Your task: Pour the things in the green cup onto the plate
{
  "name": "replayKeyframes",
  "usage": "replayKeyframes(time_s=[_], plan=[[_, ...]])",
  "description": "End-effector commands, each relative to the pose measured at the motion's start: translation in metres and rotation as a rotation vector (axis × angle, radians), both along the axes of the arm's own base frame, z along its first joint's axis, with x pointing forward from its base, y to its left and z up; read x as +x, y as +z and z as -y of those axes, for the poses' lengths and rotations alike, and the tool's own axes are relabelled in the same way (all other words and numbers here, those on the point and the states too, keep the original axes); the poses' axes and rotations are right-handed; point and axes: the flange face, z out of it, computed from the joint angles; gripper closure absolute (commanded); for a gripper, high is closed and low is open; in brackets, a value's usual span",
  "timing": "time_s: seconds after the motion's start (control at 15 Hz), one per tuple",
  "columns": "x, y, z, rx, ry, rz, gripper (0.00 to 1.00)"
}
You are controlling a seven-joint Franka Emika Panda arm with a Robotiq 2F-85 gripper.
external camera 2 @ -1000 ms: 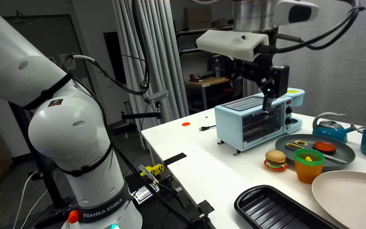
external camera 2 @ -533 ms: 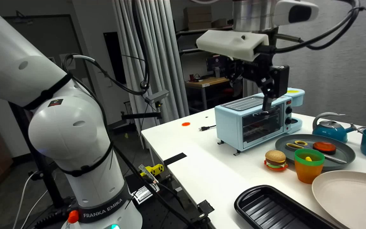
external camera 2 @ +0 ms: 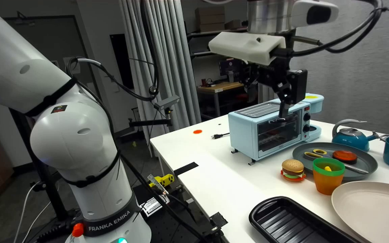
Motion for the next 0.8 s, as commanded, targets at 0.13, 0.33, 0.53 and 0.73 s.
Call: replayKeyframes(time_s=[0.13, 0.33, 0.53, 0.73], plan=[[0.002, -0.008, 0.002, -0.025, 0.015, -0.011, 0.00], [0.006, -0.022, 0.006, -0.053, 0.019, -0.017, 0.00], [0.012, -0.039, 0.013, -0.070, 0.006, -0.011, 0.00], [0.020, -0.058, 0.020, -0.100, -0.016, 0.019, 0.00]])
